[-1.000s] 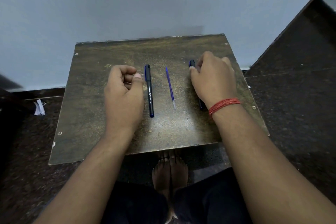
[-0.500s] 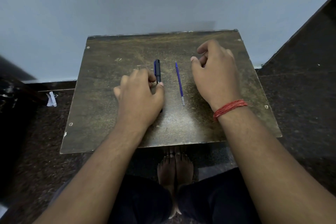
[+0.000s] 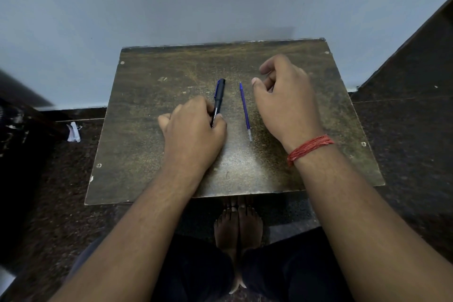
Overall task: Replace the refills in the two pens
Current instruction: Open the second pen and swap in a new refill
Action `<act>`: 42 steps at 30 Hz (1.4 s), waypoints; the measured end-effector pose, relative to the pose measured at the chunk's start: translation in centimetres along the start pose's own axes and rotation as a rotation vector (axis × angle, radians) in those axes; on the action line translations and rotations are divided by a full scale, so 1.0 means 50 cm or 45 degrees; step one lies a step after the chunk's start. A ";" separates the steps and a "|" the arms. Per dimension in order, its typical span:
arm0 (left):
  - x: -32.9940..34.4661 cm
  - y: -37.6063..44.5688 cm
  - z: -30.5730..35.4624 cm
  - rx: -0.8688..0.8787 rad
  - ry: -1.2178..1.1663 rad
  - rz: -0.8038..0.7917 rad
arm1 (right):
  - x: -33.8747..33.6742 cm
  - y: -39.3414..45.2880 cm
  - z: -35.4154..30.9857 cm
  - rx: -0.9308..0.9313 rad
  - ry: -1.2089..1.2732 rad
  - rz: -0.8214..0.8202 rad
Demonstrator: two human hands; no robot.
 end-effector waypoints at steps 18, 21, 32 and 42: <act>-0.010 -0.019 0.066 0.318 -0.414 0.008 | 0.054 -0.004 0.039 0.372 0.987 -0.201; -0.003 -0.013 0.046 0.192 -0.744 -0.070 | 0.056 -0.004 0.034 0.349 1.101 -0.258; 0.064 -0.031 0.056 -0.314 -1.941 -0.748 | 0.089 -0.026 -0.010 0.263 1.383 -0.671; 0.065 -0.036 0.072 -0.300 -1.886 -0.805 | 0.094 -0.025 0.003 0.330 1.479 -0.559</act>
Point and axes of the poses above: each hand's wrist, its own y-axis towards the middle knuckle, its own x-axis out of the palm, z = x × y, the point moved 7 cm from there along y, towards the middle knuckle, and after that the axes turned 7 degrees about -z, right-handed, at the moved point
